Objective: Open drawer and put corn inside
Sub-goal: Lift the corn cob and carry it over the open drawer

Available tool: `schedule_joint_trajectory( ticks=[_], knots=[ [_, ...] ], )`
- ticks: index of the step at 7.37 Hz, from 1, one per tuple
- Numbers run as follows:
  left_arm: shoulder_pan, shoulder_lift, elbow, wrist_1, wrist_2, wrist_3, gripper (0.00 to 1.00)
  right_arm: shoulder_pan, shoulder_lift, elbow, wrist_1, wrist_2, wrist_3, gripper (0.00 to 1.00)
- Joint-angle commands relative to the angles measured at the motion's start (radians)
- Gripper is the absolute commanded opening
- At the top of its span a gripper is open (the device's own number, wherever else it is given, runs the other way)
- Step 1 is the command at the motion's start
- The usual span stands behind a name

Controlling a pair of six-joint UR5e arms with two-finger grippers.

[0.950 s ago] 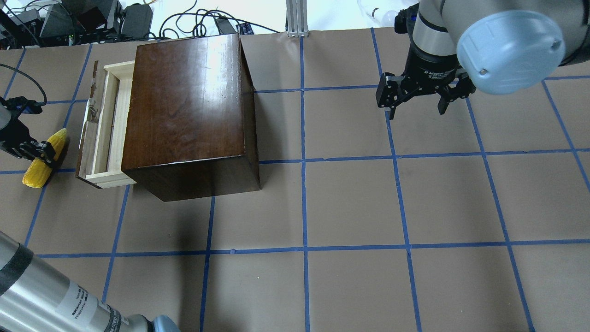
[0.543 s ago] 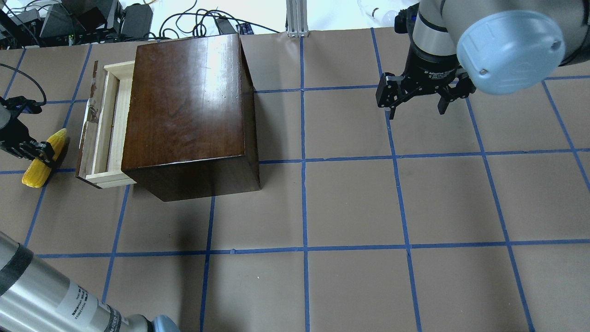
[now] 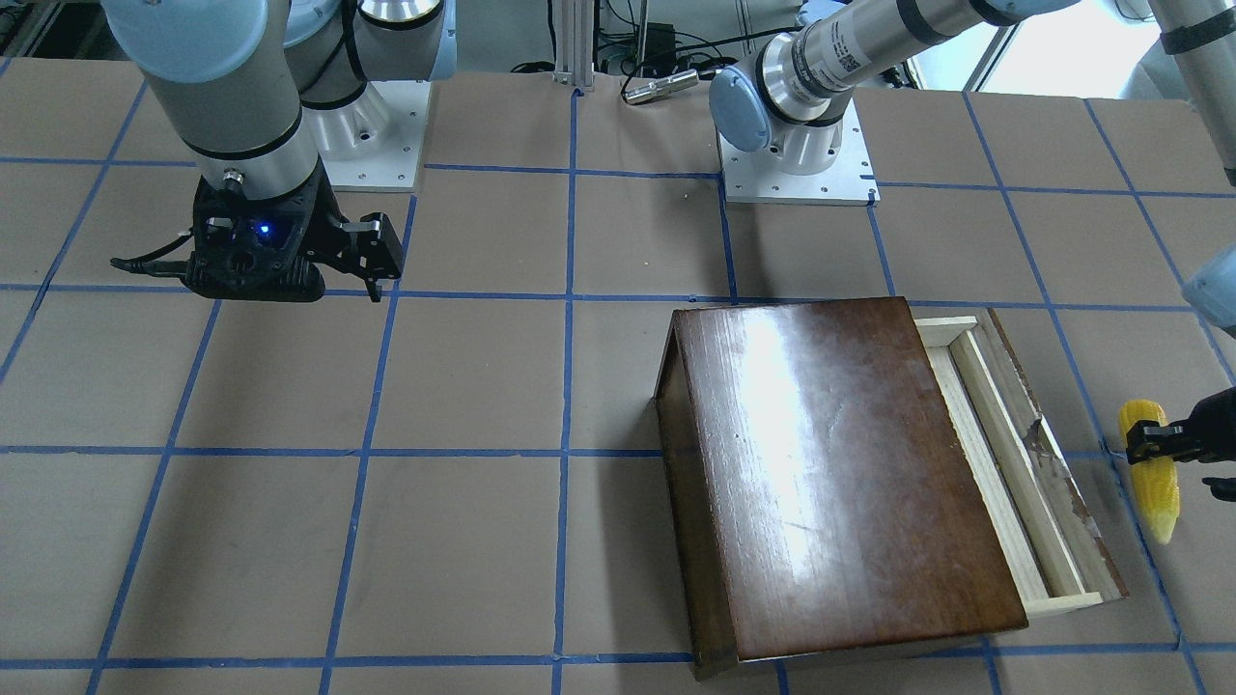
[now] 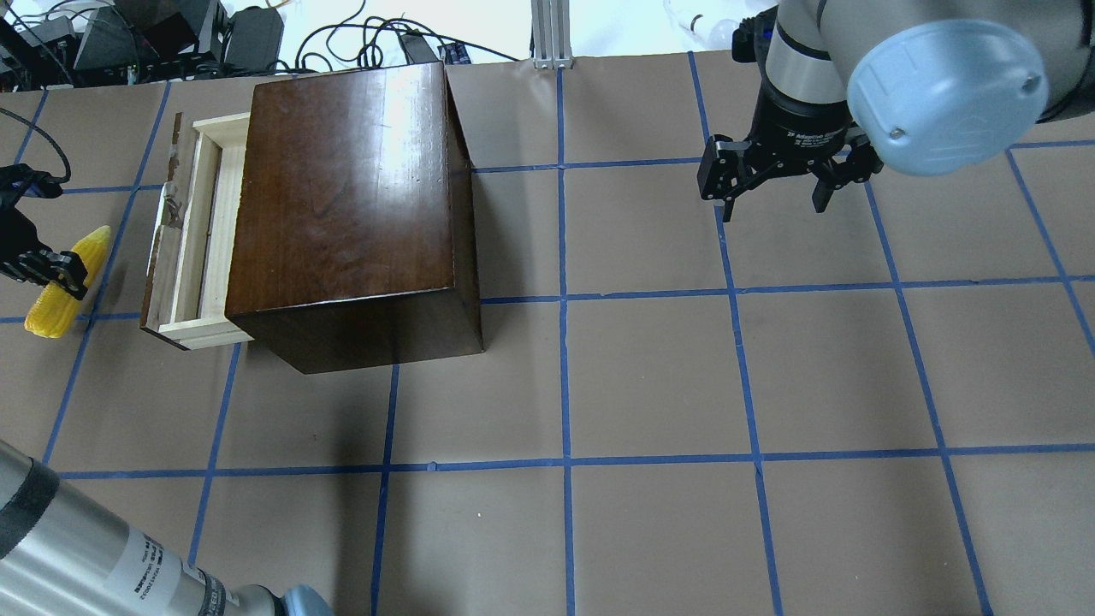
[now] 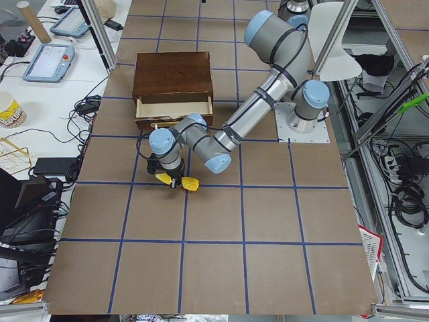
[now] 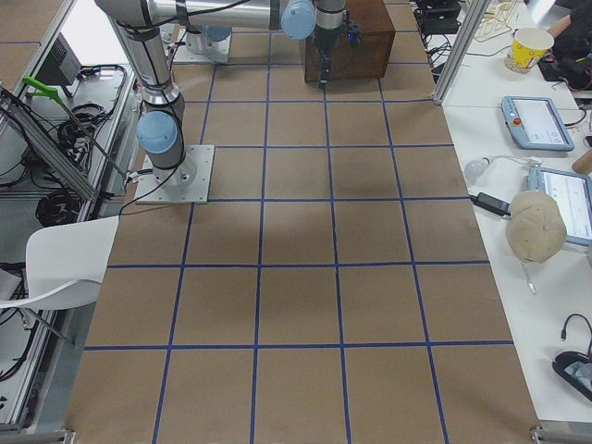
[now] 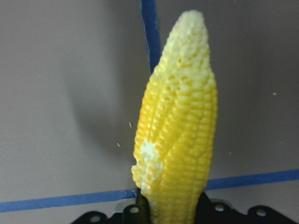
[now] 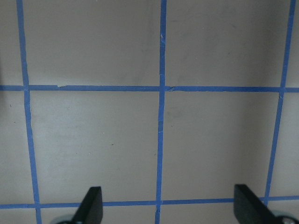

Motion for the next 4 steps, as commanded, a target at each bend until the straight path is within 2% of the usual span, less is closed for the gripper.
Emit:
schedule_joint_trajectory(
  ticks=[1,4],
  knots=[
    [-0.013,0.071,0.009,-0.043,-0.004,0.008,0.00,0.000,0.000,0.000,0.001,0.000,0.000,1.00],
    [-0.079,0.188,0.073,-0.215,-0.030,-0.055,0.00,0.000,0.001,0.000,0.001,0.000,0.000,1.00]
  ],
)
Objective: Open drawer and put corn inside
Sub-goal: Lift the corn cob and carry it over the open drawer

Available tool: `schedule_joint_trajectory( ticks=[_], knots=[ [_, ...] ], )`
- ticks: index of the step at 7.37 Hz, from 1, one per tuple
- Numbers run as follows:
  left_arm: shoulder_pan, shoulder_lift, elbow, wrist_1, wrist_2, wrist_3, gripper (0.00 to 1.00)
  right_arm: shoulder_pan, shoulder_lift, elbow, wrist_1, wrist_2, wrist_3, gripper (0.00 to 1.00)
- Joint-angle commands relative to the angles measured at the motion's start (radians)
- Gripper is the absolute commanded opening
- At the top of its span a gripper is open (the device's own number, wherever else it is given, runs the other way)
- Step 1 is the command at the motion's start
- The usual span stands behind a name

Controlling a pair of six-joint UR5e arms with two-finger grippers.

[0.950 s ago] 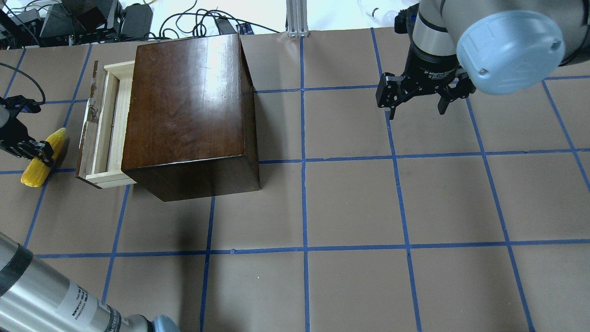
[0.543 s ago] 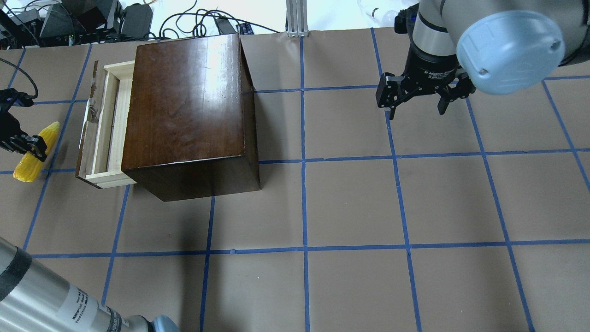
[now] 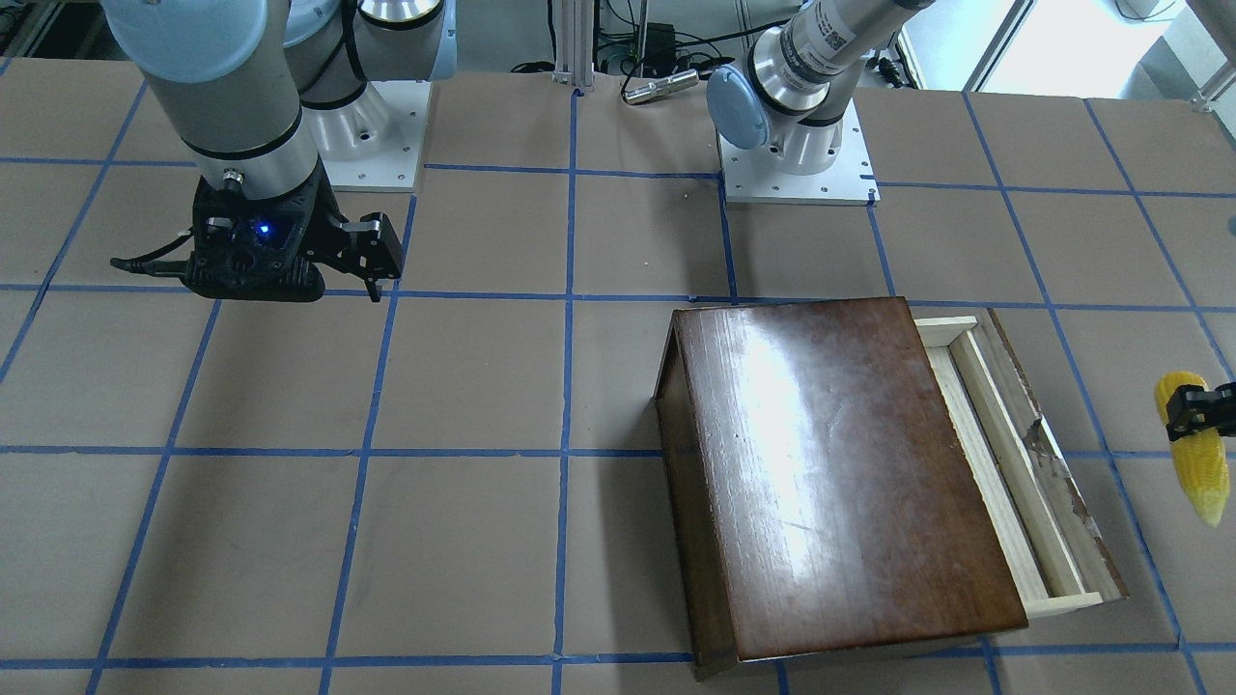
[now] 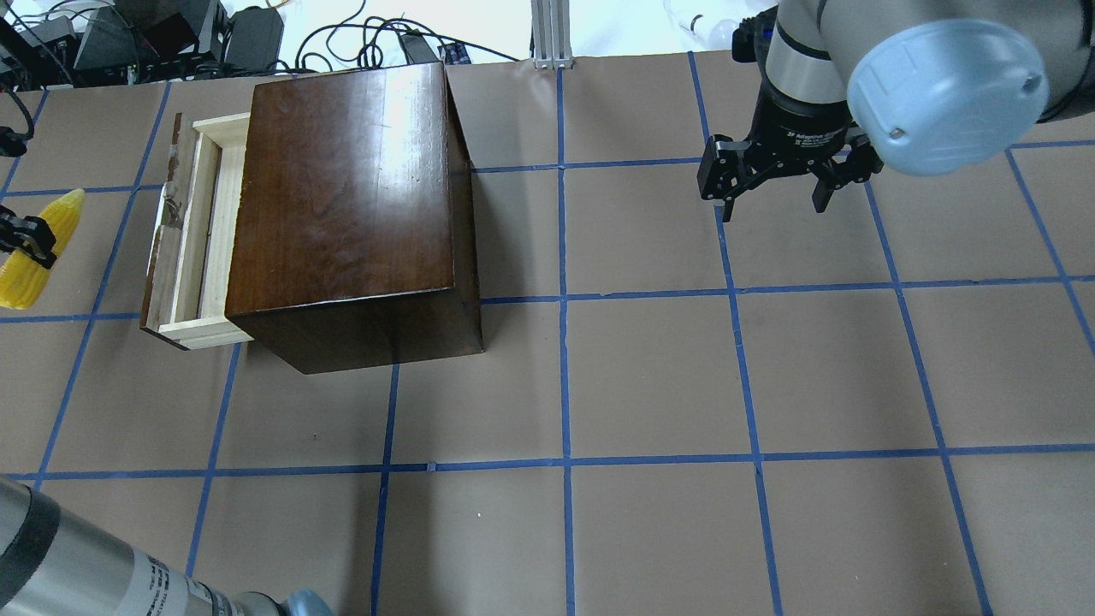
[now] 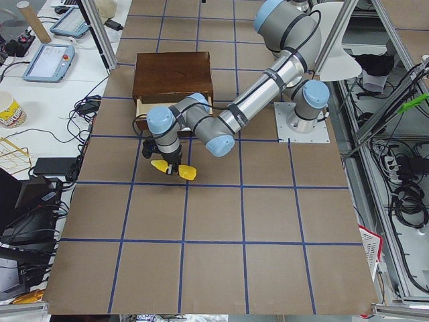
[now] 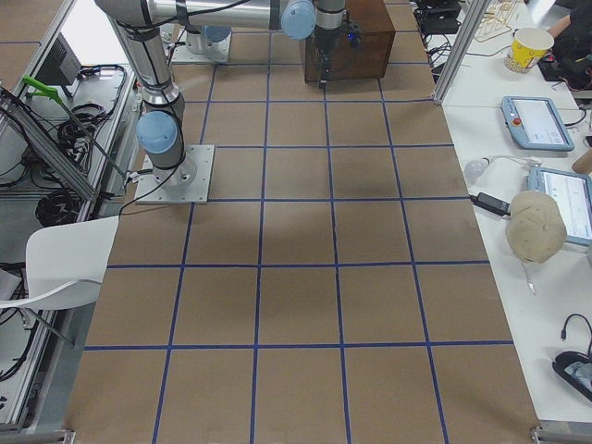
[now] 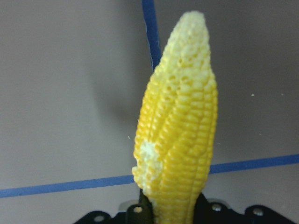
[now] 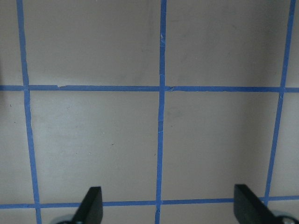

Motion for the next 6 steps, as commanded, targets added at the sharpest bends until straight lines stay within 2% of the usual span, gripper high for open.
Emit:
schedule_joint_trajectory(
  ticks=[1,3,6],
  knots=[
    [-0.090,0.074,0.055,-0.119,-0.003,-0.063,0.00,0.000,0.001,0.000,0.000,0.002,0.000,1.00],
    [-0.155,0.126,0.105,-0.214,-0.012,-0.187,0.00,0.000,0.001,0.000,0.000,0.003,0.000,1.00],
    [-0.298,0.137,0.109,-0.230,-0.023,-0.438,0.00,0.000,0.001,-0.001,0.000,0.002,0.000,1.00]
  ],
)
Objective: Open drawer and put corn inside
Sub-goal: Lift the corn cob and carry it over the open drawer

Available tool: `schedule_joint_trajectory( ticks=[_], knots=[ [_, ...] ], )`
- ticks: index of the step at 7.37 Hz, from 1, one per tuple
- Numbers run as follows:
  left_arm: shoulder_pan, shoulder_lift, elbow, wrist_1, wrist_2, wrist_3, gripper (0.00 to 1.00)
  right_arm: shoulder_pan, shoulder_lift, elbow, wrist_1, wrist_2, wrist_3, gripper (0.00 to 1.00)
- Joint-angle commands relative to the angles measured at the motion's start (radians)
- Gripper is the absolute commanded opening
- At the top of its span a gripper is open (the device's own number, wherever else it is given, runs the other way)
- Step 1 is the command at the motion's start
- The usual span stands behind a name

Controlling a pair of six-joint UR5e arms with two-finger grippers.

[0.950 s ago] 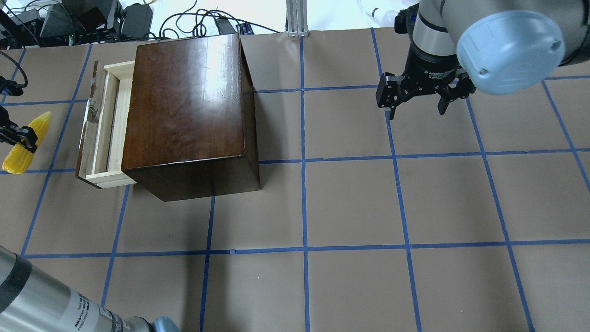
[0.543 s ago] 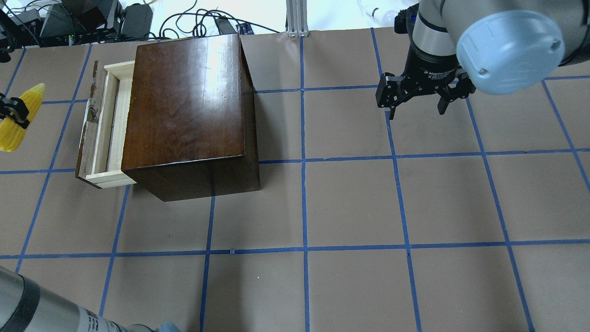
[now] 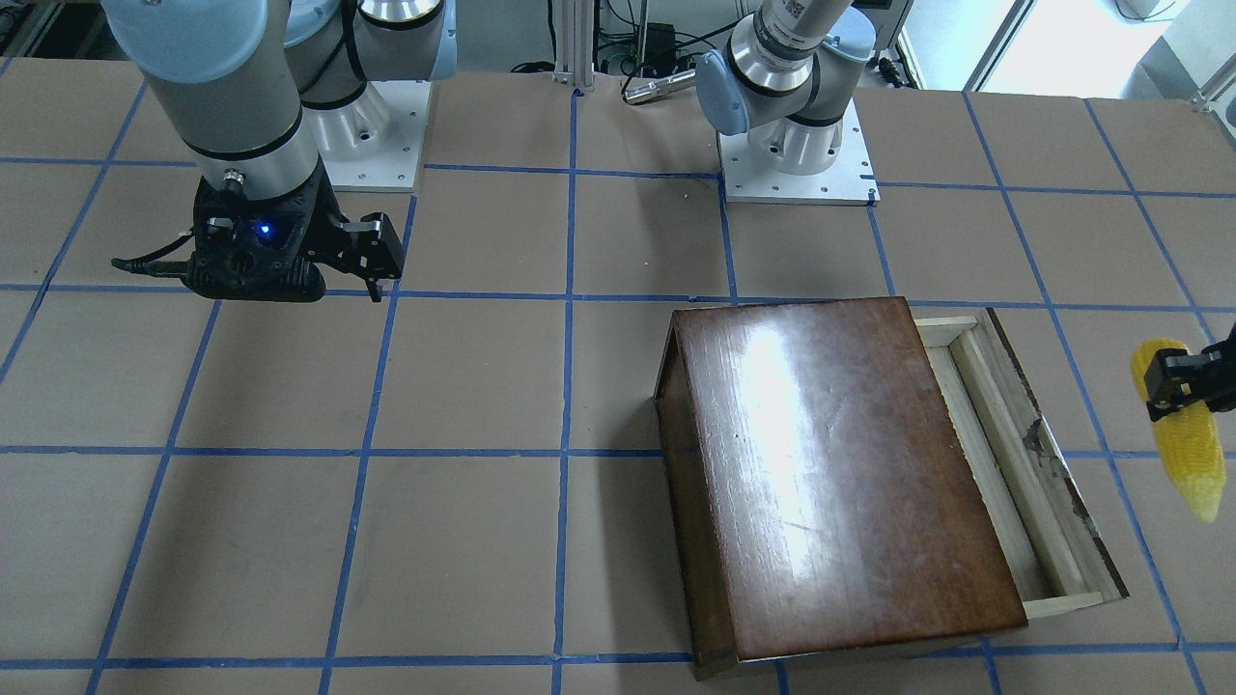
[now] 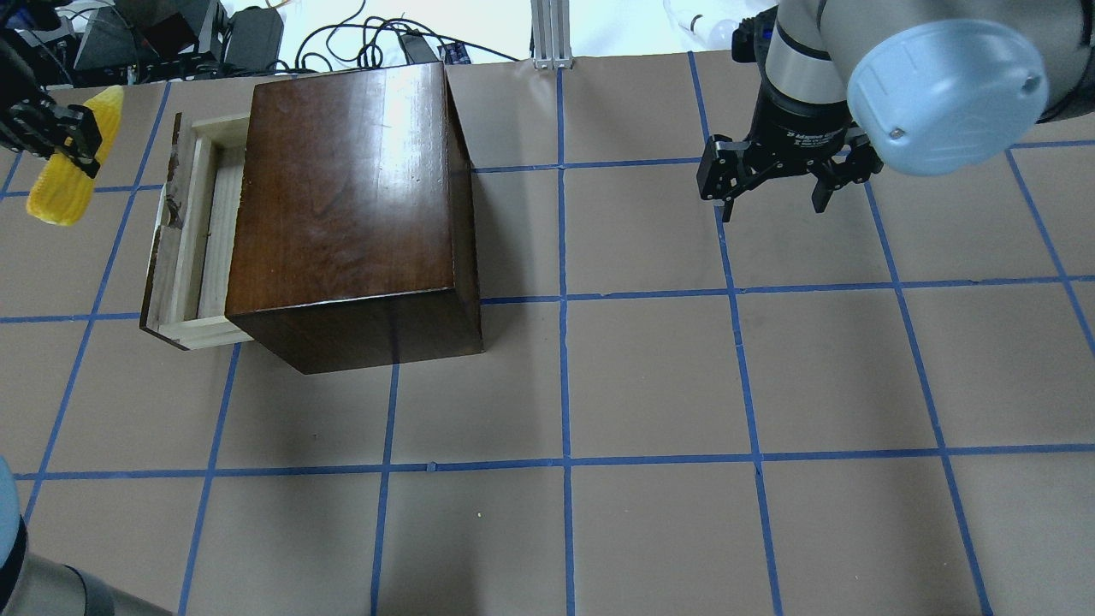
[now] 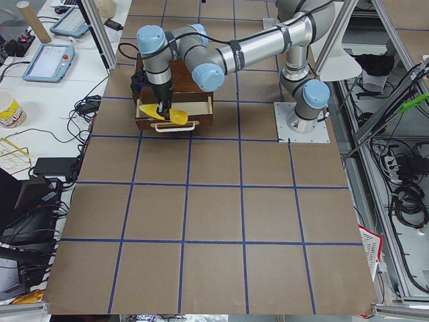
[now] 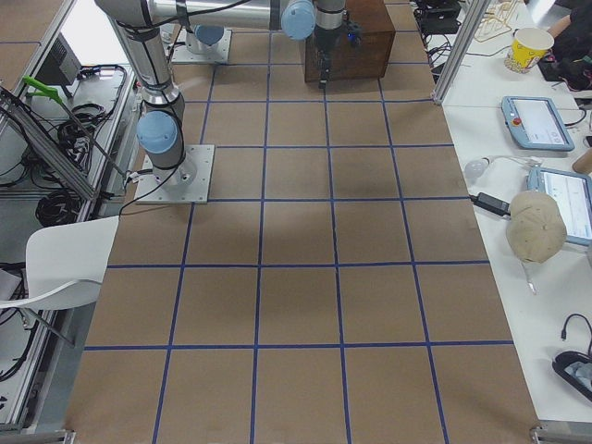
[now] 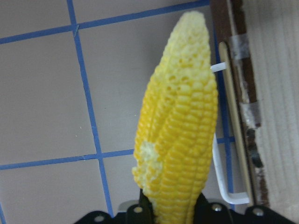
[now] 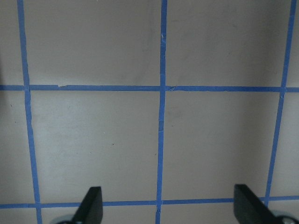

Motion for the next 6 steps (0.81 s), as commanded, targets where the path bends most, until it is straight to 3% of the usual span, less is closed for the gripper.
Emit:
schedule_joint_trajectory(
  ticks=[1,4,6],
  knots=[
    [-0.057,-0.012,0.000,-0.005,-0.072,-0.174,0.00,0.000,0.001,0.000,0.000,0.000,0.000,1.00],
    [-0.062,-0.032,-0.017,-0.006,-0.085,-0.305,0.00,0.000,-0.001,0.000,0.000,0.000,0.000,1.00],
    [-0.067,-0.032,-0.082,-0.002,-0.088,-0.330,0.00,0.000,-0.001,0.000,-0.002,-0.002,0.000,1.00]
  ],
)
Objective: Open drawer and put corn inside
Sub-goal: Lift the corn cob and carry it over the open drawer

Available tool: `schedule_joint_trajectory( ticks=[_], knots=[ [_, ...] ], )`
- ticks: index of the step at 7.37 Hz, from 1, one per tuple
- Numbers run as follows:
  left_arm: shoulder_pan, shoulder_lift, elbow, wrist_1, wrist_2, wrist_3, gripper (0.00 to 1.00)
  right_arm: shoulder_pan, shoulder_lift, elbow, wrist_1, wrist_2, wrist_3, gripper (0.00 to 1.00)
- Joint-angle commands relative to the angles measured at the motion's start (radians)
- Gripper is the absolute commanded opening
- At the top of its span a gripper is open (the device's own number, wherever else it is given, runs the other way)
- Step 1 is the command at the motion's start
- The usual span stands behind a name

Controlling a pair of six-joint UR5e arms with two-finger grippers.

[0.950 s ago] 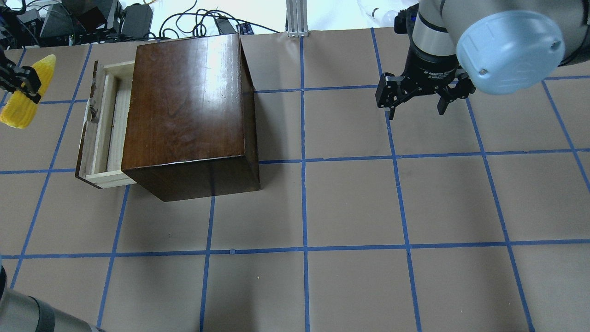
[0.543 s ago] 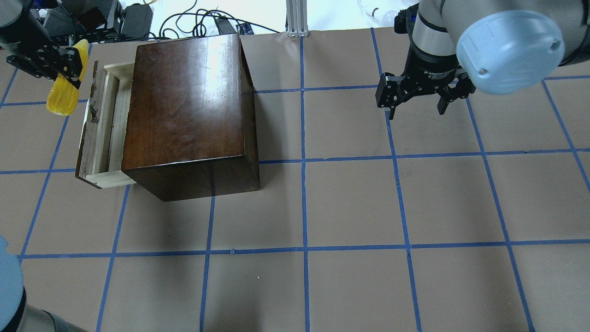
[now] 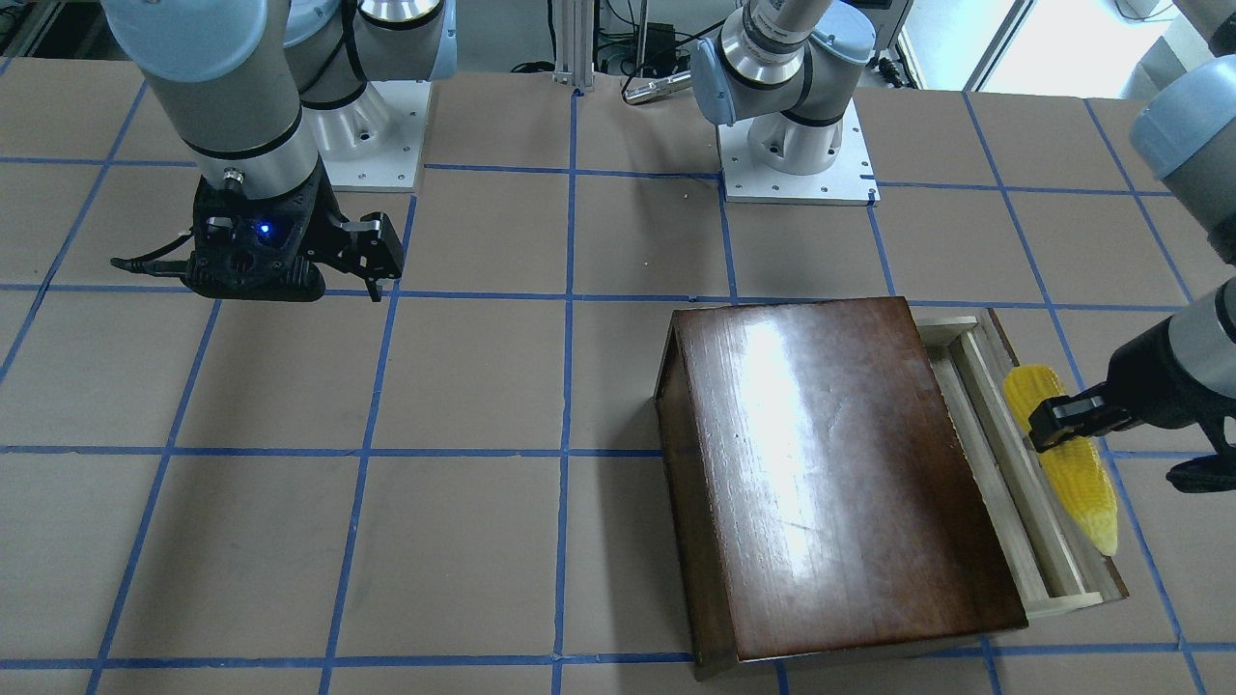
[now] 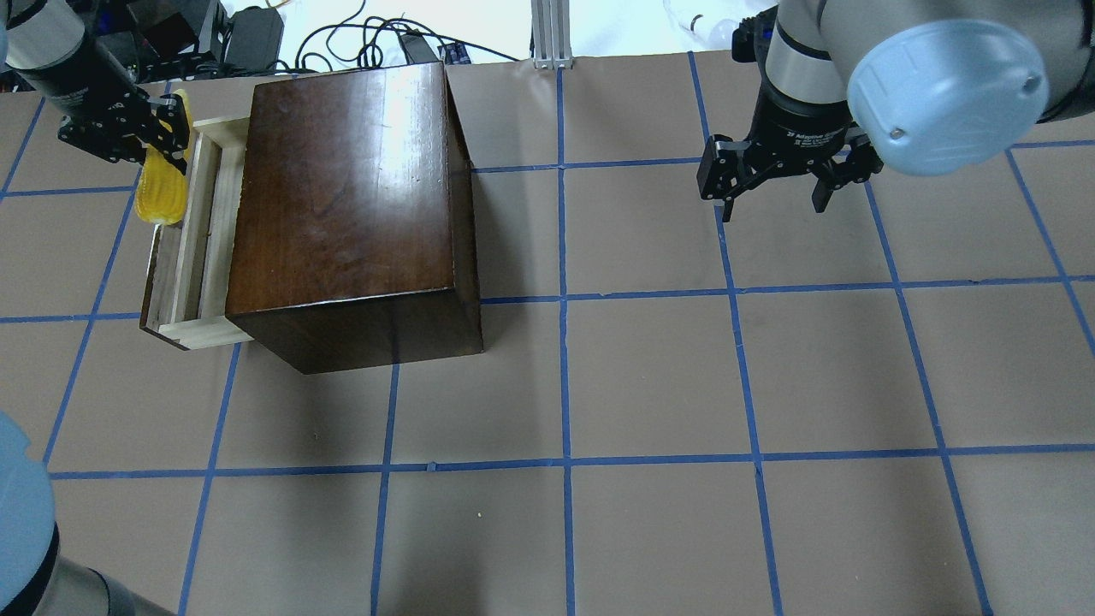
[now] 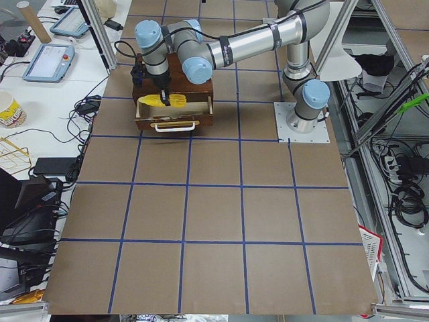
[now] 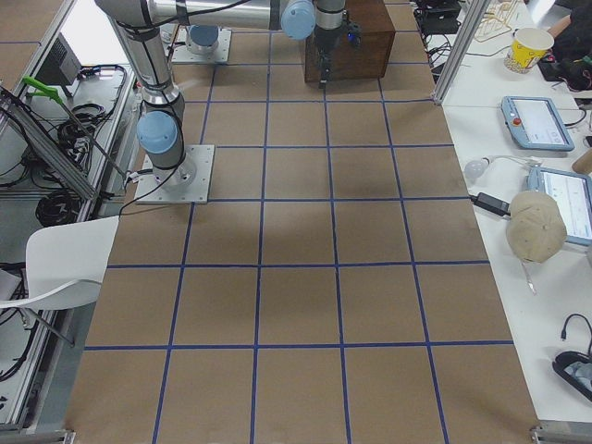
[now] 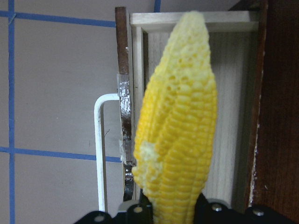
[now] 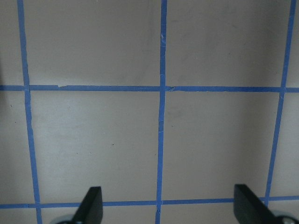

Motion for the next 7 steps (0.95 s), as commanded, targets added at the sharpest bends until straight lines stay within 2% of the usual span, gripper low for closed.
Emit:
schedule_joint_trajectory(
  ticks=[1,2,3,4,5,7],
  knots=[
    [0.000,-0.007,-0.051,0.015,-0.001,-0.024,0.00,0.000,0.000,0.000,0.001,-0.001,0.000,1.00],
    [0.000,-0.007,-0.048,0.015,-0.004,-0.035,0.00,0.000,0.000,0.000,0.001,-0.001,0.000,1.00],
    [-0.001,-0.008,-0.050,0.015,-0.004,-0.036,0.27,0.000,0.001,0.000,0.001,-0.001,0.000,1.00],
    [-0.004,-0.007,-0.053,0.013,-0.021,-0.038,0.97,0.000,0.000,0.000,-0.001,-0.001,0.000,1.00],
    [-0.003,-0.005,-0.051,0.013,-0.038,-0.038,1.00,0.000,0.000,0.000,0.001,-0.001,0.000,1.00],
    [0.000,0.011,-0.048,0.010,-0.035,-0.020,1.00,0.000,0.000,0.000,0.001,-0.001,0.000,1.00]
  ],
)
